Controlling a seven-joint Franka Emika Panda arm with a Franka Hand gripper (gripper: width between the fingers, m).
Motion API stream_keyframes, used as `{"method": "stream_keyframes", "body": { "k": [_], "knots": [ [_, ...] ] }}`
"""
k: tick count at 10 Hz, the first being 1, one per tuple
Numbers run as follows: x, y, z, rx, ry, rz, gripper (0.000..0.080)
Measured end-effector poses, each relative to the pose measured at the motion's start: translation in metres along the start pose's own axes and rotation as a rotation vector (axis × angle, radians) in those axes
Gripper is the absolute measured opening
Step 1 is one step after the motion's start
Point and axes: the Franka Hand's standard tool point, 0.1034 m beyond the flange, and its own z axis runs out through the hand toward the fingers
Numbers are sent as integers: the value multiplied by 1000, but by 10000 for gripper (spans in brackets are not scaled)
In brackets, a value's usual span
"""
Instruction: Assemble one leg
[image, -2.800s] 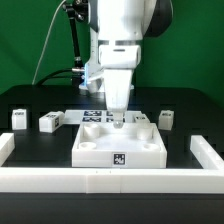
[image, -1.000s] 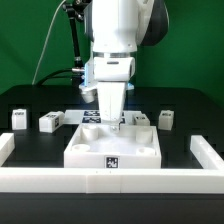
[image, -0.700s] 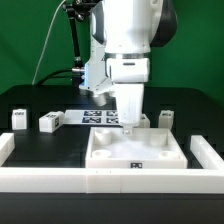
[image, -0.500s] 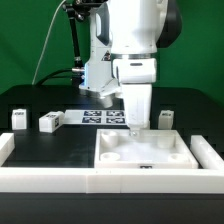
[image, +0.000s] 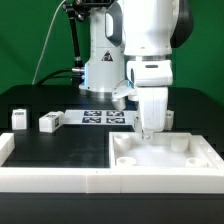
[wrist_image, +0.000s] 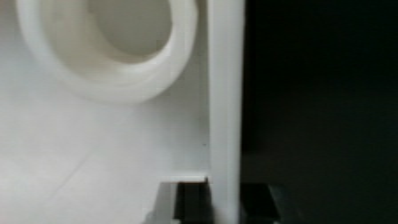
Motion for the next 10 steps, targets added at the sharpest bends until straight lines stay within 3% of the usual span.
{"method": "stream_keyframes", "body": {
  "k": [1, 3, 4, 5, 6, 10],
  "knots": [
    [0, 0, 0, 1, 0, 1, 60],
    [-1, 0, 1, 1, 0, 2, 424],
    [-1, 0, 1, 1, 0, 2, 424],
    [-1, 0, 1, 1, 0, 2, 583],
    [-1, 0, 1, 1, 0, 2, 634],
    [-1, 0, 1, 2, -1, 3, 648]
  ]
}}
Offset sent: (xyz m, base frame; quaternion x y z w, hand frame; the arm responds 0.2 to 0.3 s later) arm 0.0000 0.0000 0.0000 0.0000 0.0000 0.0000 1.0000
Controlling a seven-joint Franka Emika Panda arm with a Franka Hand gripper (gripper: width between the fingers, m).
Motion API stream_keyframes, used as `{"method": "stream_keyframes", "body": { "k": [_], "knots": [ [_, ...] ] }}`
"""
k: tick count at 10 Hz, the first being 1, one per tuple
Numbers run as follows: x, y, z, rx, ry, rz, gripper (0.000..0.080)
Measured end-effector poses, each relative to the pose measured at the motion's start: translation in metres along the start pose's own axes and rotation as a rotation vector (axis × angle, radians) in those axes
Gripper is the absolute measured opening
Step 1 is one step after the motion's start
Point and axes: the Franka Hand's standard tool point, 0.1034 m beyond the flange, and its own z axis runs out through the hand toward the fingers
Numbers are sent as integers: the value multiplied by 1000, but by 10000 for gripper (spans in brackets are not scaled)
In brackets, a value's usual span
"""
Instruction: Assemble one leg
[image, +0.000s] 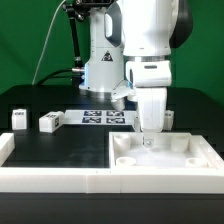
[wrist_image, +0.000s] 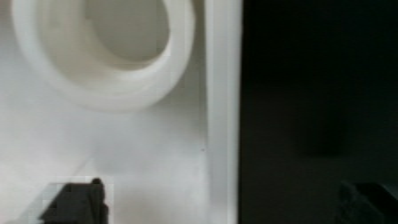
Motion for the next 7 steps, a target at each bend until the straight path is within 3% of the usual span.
{"method": "stream_keyframes", "body": {
  "k": [2, 4, 6, 7],
  "knots": [
    [-1, -3, -9, -6, -4, 32, 648],
    [0, -23, -40, -31, -16, 98, 648],
    [1, -44, -58, -37, -25, 160, 648],
    [3, -48, -68, -40, -31, 189, 648]
  ]
}}
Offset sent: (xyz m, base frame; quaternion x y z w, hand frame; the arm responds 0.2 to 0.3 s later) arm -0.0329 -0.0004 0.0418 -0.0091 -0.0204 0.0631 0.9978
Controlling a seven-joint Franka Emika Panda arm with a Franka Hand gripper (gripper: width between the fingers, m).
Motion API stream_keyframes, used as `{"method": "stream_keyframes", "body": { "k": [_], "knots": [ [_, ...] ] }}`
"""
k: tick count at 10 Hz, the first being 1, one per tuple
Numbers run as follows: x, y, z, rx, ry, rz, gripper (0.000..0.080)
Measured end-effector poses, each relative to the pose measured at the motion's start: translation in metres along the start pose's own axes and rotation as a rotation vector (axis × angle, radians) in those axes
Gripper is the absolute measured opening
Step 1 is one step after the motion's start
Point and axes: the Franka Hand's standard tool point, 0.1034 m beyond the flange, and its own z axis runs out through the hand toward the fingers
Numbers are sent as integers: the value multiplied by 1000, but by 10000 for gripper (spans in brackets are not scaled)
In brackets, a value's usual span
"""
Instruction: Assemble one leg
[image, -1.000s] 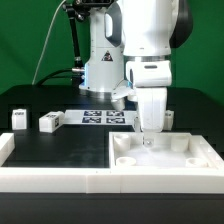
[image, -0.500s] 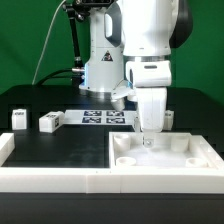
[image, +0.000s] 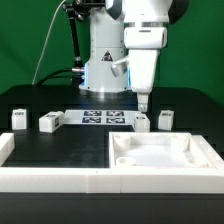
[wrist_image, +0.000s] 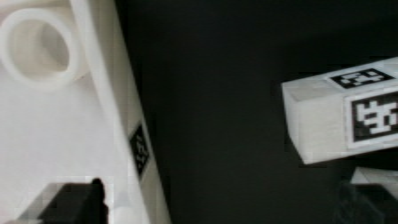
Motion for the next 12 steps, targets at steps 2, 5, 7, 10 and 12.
{"method": "stream_keyframes", "body": {
  "k": [2, 5, 7, 10, 12],
  "knots": [
    [0, 0, 1, 0, 2, 25, 648],
    [0, -1, 2, 3, 2, 297, 648],
    [-4, -15, 8, -4, 37, 628, 648],
    [10, -35, 12, 24, 44, 1044, 648],
    [11, -36, 13, 33, 46, 1137, 648]
  ]
}}
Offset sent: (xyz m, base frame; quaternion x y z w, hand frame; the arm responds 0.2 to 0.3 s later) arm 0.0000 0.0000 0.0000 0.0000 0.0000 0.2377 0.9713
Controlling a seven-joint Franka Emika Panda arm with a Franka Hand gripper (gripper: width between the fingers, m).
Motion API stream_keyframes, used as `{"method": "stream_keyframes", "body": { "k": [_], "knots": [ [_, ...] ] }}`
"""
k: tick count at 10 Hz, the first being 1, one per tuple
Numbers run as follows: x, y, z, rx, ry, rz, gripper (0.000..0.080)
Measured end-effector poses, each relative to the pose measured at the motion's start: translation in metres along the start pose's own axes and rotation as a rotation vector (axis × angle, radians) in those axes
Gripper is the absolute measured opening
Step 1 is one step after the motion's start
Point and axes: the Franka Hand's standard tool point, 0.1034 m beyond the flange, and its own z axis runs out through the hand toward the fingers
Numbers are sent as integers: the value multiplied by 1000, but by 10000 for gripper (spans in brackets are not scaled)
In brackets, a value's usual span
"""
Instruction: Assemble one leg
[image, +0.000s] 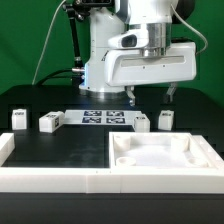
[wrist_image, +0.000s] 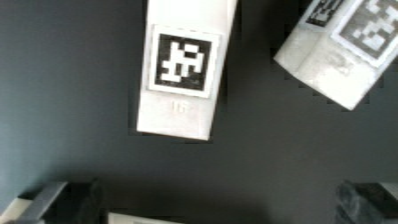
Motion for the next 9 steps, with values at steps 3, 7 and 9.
{"method": "stream_keyframes", "body": {
  "k": [3, 7, 9],
  "knots": [
    [0, -1, 0, 11, -1, 247, 648],
    [-9, -21, 6, 40, -4, 624, 648],
    [-9, -24, 6, 47, -11, 699, 648]
  ]
}}
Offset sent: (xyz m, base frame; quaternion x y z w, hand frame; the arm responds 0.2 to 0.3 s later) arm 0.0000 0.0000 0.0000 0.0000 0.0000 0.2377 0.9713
